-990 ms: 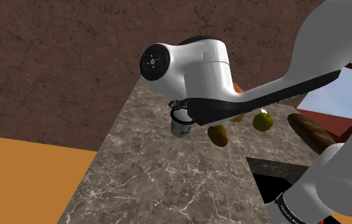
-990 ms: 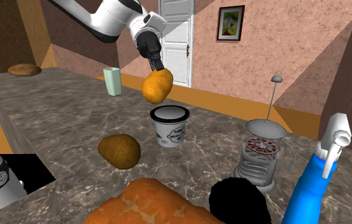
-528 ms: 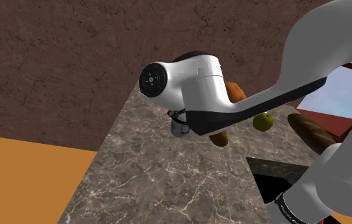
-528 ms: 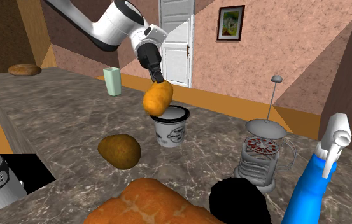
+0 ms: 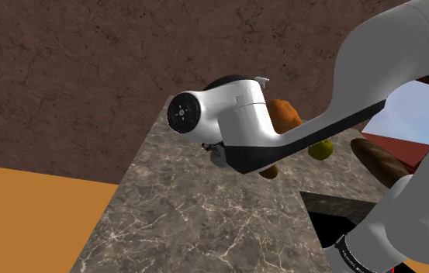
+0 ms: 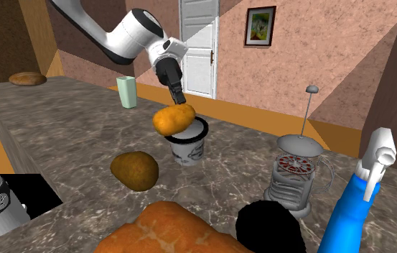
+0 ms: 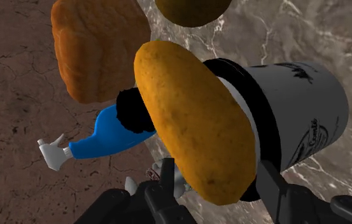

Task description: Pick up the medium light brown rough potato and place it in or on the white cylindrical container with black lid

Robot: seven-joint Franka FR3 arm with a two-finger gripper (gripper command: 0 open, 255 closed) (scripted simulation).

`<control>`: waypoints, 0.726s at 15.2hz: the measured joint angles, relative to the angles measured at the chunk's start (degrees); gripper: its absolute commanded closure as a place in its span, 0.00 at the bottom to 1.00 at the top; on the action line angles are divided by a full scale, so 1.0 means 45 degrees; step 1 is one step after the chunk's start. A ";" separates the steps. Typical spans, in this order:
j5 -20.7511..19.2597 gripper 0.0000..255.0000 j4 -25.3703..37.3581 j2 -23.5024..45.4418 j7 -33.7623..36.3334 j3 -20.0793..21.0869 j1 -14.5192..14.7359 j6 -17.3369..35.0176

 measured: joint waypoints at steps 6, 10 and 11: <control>-0.0025 0.00 -0.0083 0.0022 0.0032 -0.0011 -0.0050 0.0118; 0.0022 0.00 -0.0136 0.0057 0.0004 -0.0042 -0.0078 0.0109; 0.0124 0.00 -0.0076 -0.0011 -0.0050 0.0011 -0.0027 -0.0010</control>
